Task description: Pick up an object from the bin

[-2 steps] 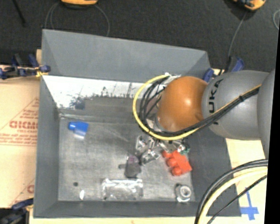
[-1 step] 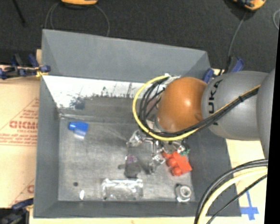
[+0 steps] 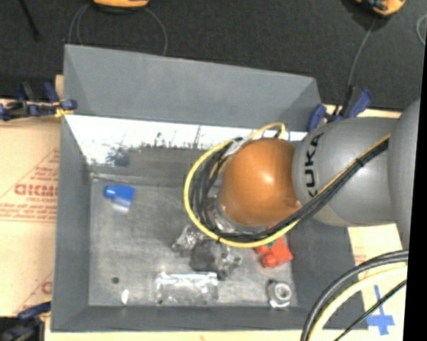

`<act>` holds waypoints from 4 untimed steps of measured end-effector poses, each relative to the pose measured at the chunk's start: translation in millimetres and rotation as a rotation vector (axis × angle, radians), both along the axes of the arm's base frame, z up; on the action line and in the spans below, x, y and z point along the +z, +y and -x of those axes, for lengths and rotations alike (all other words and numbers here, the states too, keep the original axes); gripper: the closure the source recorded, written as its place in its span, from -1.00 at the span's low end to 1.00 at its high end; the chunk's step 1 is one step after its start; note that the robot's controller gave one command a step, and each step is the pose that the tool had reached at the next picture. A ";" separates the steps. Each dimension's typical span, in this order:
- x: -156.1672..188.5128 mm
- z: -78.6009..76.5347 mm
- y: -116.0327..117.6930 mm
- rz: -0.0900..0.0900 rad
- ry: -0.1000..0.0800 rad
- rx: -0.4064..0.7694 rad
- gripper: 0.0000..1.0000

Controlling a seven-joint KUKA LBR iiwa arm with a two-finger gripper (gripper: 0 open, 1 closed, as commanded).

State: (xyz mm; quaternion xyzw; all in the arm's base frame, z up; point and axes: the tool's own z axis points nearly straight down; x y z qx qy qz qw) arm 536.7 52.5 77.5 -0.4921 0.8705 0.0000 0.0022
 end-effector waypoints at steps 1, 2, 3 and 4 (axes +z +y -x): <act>6.3 -54.0 -10.1 0.003 -0.001 0.327 -1.00; -2.2 -20.8 17.0 0.003 -0.007 0.512 -1.00; -0.1 -22.5 17.2 0.002 -0.010 0.506 1.00; 17.6 -21.6 53.5 0.001 -0.002 0.655 1.00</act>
Offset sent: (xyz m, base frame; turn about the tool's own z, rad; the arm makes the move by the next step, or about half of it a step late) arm 0.0524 -0.0093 0.0051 -0.3289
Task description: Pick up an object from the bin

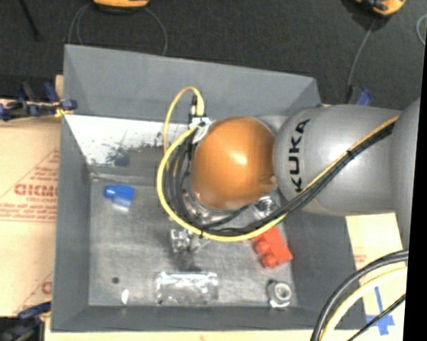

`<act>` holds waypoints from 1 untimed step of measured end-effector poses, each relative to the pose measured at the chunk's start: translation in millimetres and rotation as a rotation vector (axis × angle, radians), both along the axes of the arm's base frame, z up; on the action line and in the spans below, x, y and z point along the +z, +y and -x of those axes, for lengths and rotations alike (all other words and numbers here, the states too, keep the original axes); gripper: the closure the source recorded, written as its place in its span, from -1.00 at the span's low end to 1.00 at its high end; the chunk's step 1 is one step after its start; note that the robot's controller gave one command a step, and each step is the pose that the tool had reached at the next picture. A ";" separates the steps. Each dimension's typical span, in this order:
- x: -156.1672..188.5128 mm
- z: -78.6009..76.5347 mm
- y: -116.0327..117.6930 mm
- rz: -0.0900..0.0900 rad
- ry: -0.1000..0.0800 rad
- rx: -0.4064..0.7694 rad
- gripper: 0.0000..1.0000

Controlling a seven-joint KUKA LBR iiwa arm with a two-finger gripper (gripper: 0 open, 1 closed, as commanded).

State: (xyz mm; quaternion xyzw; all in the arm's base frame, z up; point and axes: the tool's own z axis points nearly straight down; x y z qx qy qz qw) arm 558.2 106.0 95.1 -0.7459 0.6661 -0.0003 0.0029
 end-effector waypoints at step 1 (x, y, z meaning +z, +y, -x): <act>95.4 -11.7 -5.6 0.002 -0.006 0.015 1.00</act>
Offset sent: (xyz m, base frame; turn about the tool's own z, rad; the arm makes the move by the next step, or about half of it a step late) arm 0.0090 -0.0052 0.0900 -0.0188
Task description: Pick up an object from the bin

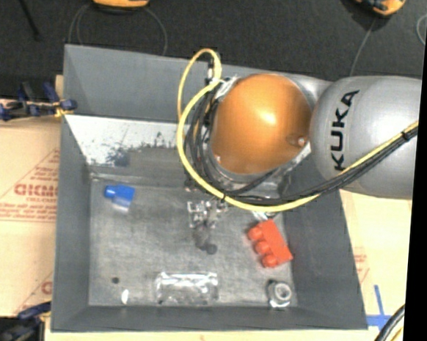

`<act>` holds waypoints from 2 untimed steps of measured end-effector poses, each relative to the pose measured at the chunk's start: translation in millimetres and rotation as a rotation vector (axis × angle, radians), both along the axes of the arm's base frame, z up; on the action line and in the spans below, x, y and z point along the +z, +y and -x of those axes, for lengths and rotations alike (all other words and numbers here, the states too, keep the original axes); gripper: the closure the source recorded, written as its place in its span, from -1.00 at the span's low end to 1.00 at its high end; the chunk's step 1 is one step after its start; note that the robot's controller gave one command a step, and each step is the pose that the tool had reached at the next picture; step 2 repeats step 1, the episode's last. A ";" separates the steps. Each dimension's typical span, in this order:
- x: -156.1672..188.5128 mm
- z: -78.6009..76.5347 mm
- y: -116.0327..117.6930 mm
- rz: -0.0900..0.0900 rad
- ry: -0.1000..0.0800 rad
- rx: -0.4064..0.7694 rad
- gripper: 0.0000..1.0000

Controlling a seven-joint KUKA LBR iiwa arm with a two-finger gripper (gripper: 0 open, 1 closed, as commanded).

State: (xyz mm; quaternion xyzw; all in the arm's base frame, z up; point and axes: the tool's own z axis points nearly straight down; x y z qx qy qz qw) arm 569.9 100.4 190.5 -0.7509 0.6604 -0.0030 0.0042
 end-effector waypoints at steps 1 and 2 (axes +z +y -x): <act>46.1 -6.2 -3.4 0.000 0.002 0.041 1.00; 46.1 -6.2 -3.4 0.000 0.002 0.041 1.00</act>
Offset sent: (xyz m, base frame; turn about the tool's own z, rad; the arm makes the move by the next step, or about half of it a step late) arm 0.0041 -0.0031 0.0424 -0.0442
